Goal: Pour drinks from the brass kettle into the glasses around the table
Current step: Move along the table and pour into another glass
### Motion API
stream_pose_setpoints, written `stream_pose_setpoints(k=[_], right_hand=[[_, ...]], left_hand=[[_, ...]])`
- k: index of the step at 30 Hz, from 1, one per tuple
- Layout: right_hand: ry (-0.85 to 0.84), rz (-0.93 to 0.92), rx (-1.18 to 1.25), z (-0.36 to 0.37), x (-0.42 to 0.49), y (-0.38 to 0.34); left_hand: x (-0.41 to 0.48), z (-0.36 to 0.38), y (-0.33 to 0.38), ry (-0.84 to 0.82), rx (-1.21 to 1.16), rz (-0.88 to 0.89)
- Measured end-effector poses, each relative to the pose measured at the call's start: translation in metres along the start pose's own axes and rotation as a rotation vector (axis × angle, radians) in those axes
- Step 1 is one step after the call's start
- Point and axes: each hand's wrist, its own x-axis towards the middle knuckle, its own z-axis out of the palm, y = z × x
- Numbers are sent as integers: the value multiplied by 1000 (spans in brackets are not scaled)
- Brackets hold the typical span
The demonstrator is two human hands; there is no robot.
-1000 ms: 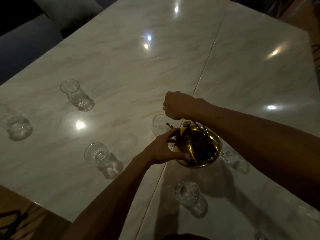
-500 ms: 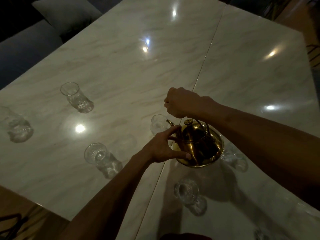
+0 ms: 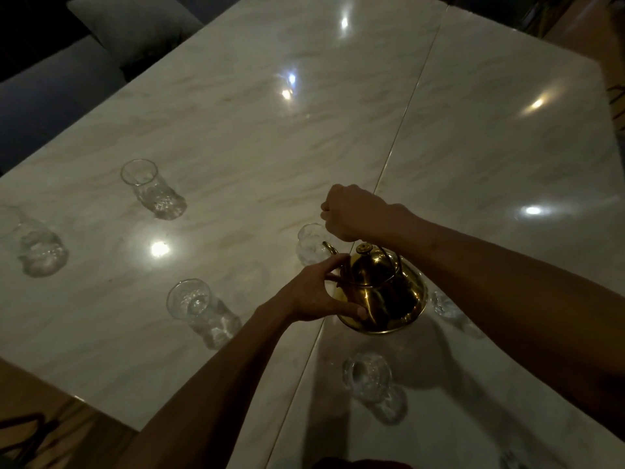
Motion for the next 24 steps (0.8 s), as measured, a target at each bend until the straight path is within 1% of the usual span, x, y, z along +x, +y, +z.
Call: stream_pose_setpoints(k=[4, 7, 11, 15, 19, 24], right_hand=[[13, -31, 3, 6, 2, 5], [65, -34, 50, 10, -1, 9], [121, -71, 43, 12, -15, 13], [203, -49, 118, 13, -32, 16], [280, -62, 112, 13, -58, 16], [400, -61, 266, 15, -93, 18]], left_hand=[[2, -2, -6, 12, 18, -19], [5, -2, -12, 9, 67, -33], [6, 1, -13, 20, 121, -22], [4, 4, -12, -2, 155, 4], [-6, 8, -4, 6, 188, 57], [-23, 7, 8, 43, 258, 119]])
